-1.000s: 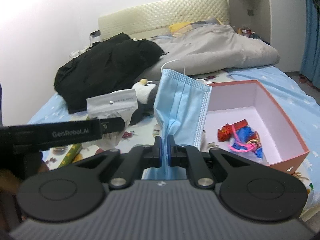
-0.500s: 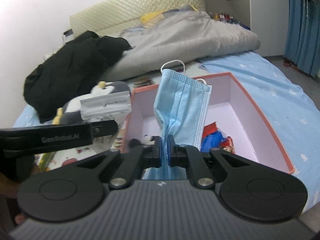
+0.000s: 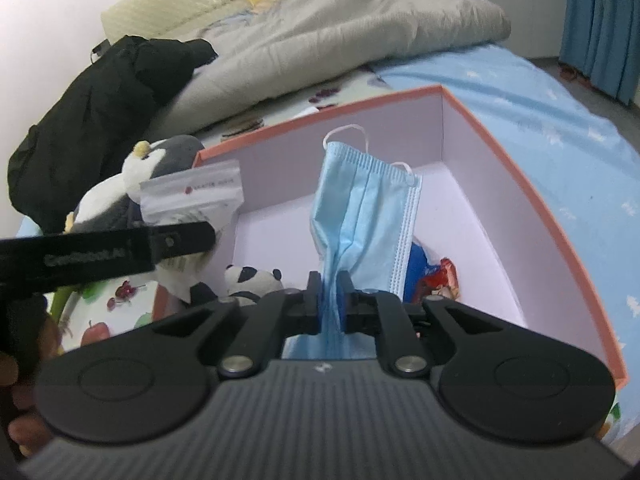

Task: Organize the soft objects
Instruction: 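Carry the packet and mask over the pink box and open both grippers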

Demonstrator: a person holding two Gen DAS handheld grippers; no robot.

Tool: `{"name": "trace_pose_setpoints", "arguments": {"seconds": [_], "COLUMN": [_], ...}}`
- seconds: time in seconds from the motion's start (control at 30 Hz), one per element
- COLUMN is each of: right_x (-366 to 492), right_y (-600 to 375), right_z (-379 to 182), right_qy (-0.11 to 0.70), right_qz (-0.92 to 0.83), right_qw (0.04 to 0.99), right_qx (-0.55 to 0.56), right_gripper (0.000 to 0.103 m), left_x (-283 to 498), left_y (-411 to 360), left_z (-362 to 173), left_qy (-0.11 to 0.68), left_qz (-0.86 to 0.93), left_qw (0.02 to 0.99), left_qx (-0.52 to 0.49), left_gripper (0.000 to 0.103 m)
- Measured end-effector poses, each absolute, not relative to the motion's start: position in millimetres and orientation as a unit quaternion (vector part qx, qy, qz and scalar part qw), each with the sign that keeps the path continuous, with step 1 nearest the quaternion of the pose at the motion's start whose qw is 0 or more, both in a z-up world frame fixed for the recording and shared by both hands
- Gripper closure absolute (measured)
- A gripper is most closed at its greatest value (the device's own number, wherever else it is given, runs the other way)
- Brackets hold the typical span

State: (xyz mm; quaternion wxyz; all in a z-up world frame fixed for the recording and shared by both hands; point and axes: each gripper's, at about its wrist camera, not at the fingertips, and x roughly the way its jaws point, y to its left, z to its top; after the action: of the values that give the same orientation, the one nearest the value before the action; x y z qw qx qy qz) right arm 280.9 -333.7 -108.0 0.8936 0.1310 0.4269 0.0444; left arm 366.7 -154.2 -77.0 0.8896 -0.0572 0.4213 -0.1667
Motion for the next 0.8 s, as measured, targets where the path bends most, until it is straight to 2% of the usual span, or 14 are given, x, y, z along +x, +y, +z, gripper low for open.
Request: {"name": "trace_pose_setpoints", "arguments": {"seconds": [0.1,0.4,0.8], "right_x": [281,250,174], "right_y": [-336,-328,-306], "right_z": [-108,-73,2], "right_qy": [0.429,0.400,0.325], "right_qz": [0.035,0.028,0.020], "right_qw": [0.891,0.906,0.938], "right_qx": [0.143,0.132,0.121], "right_gripper": [0.073,0.073,0.074], "left_x": [367,335,246], "left_y": [-150,-133,-110], "left_z": [-78,-42,33], "left_qy": [0.424,0.396,0.335], "left_qz": [-0.164,-0.175,-0.198], "left_qw": [0.889,0.900,0.920], "left_qx": [-0.053,-0.052,-0.042], "left_gripper": [0.040,0.040,0.040]}}
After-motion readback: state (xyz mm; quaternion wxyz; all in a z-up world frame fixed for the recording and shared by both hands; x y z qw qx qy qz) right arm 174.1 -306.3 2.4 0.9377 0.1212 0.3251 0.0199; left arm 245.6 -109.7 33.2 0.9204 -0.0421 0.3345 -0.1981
